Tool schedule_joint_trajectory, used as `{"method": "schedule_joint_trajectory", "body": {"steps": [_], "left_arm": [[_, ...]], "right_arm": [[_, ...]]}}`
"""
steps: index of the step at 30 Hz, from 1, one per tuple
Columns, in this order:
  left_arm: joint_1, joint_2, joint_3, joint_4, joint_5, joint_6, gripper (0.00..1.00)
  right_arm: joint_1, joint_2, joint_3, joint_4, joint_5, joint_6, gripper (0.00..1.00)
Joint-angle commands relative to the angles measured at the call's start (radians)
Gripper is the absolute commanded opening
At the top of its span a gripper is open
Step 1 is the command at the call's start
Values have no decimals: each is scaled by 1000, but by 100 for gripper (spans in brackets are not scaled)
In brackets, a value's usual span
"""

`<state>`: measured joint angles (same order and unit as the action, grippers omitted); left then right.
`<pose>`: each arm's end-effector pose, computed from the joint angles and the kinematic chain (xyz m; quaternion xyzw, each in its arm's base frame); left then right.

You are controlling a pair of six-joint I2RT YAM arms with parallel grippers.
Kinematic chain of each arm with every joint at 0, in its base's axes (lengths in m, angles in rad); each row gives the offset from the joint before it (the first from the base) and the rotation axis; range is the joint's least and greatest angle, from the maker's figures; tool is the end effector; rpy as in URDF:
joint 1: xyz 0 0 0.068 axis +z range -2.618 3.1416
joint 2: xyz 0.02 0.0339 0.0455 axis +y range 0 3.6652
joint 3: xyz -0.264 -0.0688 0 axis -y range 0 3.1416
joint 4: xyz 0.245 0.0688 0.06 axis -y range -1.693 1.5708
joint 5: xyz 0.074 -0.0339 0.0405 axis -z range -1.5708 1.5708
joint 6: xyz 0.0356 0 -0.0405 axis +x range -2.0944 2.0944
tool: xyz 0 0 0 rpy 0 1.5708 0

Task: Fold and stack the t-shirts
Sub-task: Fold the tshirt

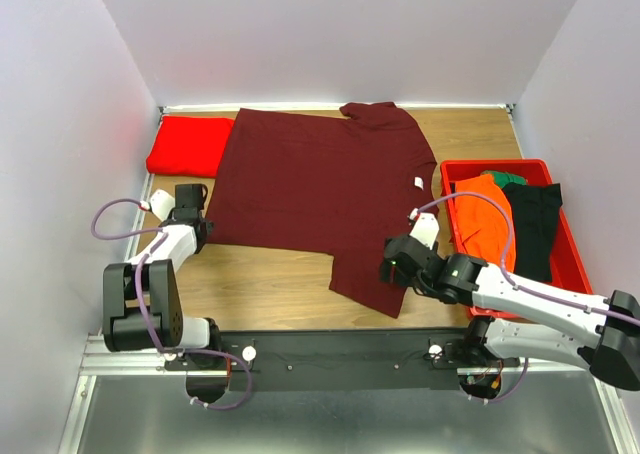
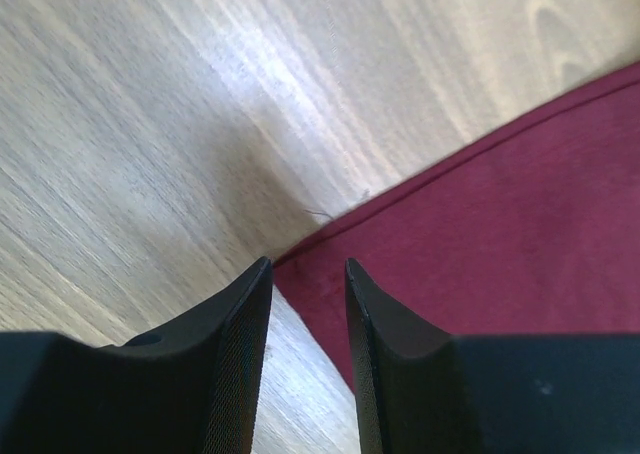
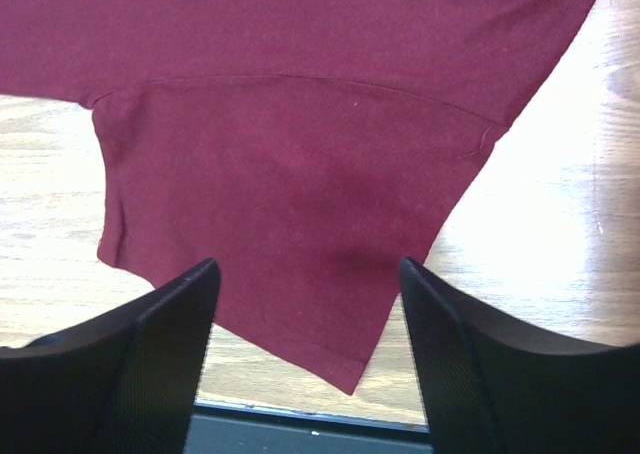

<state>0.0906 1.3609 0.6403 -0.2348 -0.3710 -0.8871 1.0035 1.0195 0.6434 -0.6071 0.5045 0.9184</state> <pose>0.2484 0.0355 0.1676 -0.4892 0.8007 0.0466 0.3425 0.1166 0.1509 0.2167 0.0328 0.9291 0.0931 0.3564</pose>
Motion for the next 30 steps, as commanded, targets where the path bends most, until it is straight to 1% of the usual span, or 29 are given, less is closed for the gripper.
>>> {"method": "schedule_joint_trajectory", "body": {"steps": [1, 5, 12, 14, 15, 16, 17, 18, 22, 25, 28, 30], "left_arm": [[8, 35, 7, -9, -19, 10, 43], [6, 99, 28, 0, -19, 27, 43], [6, 179, 67, 35, 20, 77, 42], [6, 187, 68, 48, 37, 92, 33], [6, 185, 68, 48, 43, 96, 27], [6, 179, 67, 52, 50, 102, 13], [6, 162, 59, 69, 64, 108, 8], [6, 152, 53, 75, 67, 111, 0], [6, 95, 24, 121, 99, 112, 0], [6, 40, -7, 150, 106, 108, 0], [6, -8, -33, 193, 121, 106, 0], [6, -40, -59, 215, 138, 102, 0]], "right_arm": [[-6, 13, 6, 6, 43, 19, 82], [-6, 28, 12, 9, 55, 25, 85], [-8, 45, 16, 12, 68, 33, 85], [-9, 57, 16, 12, 66, 37, 85], [-11, 60, 13, 12, 65, 42, 85], [-9, 62, 10, 12, 66, 46, 85], [-9, 68, 7, 12, 66, 48, 85], [-12, 70, 1, 12, 65, 57, 85], [-23, 90, -16, 12, 57, 88, 85], [-31, 122, -16, 10, 49, 103, 83], [-34, 145, -28, 12, 23, 135, 73], [-32, 158, -45, 12, 6, 161, 71]]}}
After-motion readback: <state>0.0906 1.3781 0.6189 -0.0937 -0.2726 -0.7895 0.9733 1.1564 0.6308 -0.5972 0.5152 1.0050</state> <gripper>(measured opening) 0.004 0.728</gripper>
